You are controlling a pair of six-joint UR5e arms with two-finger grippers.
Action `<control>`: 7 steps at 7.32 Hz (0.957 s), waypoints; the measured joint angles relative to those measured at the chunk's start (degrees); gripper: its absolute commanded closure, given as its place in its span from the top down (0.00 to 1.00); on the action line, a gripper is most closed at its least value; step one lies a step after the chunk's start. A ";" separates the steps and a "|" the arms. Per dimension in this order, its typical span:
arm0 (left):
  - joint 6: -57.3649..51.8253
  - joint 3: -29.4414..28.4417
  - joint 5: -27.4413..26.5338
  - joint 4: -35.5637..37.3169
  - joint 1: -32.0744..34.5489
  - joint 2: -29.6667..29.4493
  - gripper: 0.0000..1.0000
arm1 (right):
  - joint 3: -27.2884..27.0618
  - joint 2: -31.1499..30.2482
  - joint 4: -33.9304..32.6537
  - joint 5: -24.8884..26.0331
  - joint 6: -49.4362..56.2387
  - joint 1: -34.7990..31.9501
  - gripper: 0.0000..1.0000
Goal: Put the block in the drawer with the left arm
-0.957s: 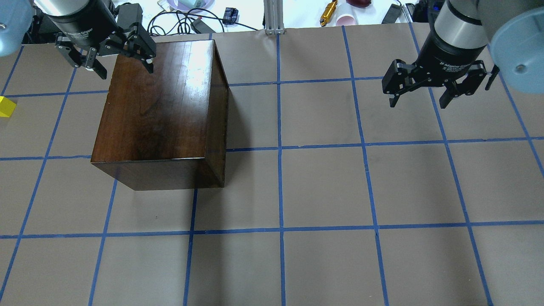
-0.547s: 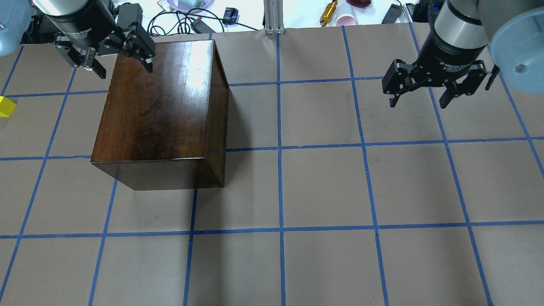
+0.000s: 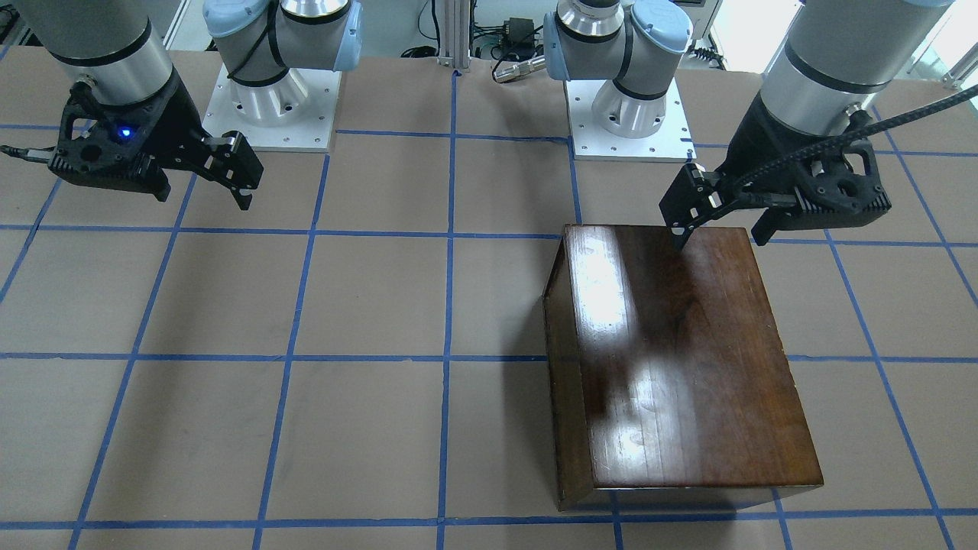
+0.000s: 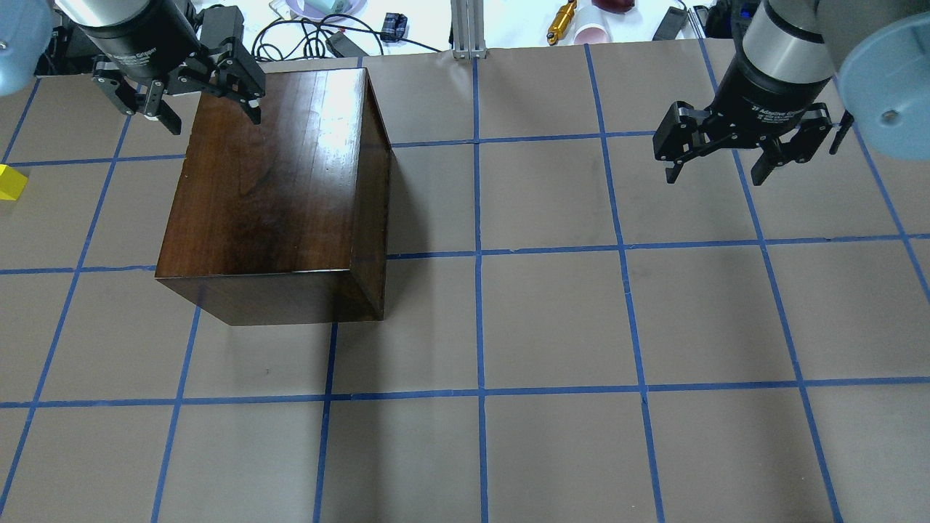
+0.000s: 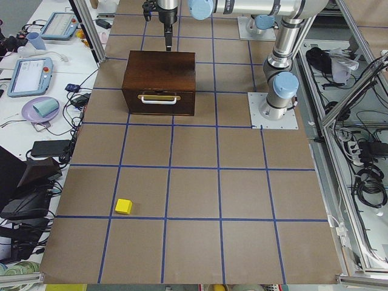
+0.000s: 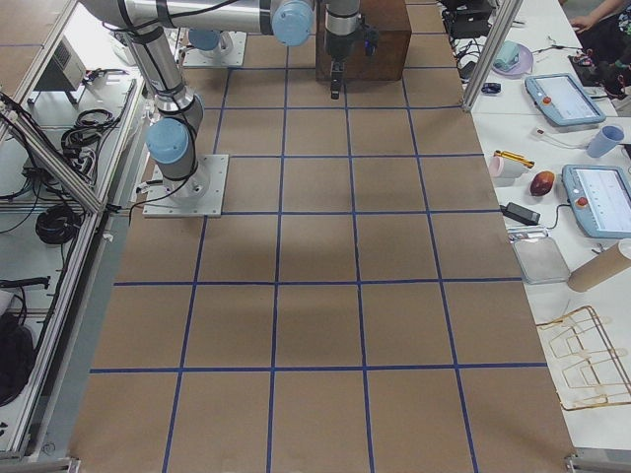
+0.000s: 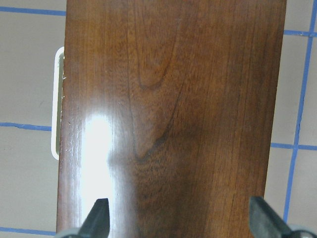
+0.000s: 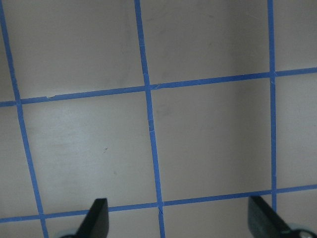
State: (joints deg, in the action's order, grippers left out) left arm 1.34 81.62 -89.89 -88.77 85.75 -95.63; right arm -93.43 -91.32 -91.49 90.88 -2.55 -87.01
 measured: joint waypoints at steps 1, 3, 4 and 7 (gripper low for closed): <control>-0.04 -0.44 -0.06 -0.02 -0.39 -0.04 1.00 | 0.00 0.00 0.00 0.02 0.00 0.00 1.00; -2.19 -2.43 -0.06 -0.06 -3.50 -1.54 1.00 | 0.00 0.00 0.00 0.02 0.00 0.00 1.00; -5.73 -3.02 -0.07 0.13 -6.16 -2.98 1.00 | 0.00 0.00 0.00 0.01 0.00 0.00 1.00; -20.34 -5.93 0.09 1.22 -15.16 -10.09 1.00 | 0.00 0.00 0.00 0.08 0.00 0.00 1.00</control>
State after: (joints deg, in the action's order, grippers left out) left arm -19.00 75.70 -89.80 -87.55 70.59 -105.71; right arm -93.43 -91.32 -91.49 90.96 -2.55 -87.01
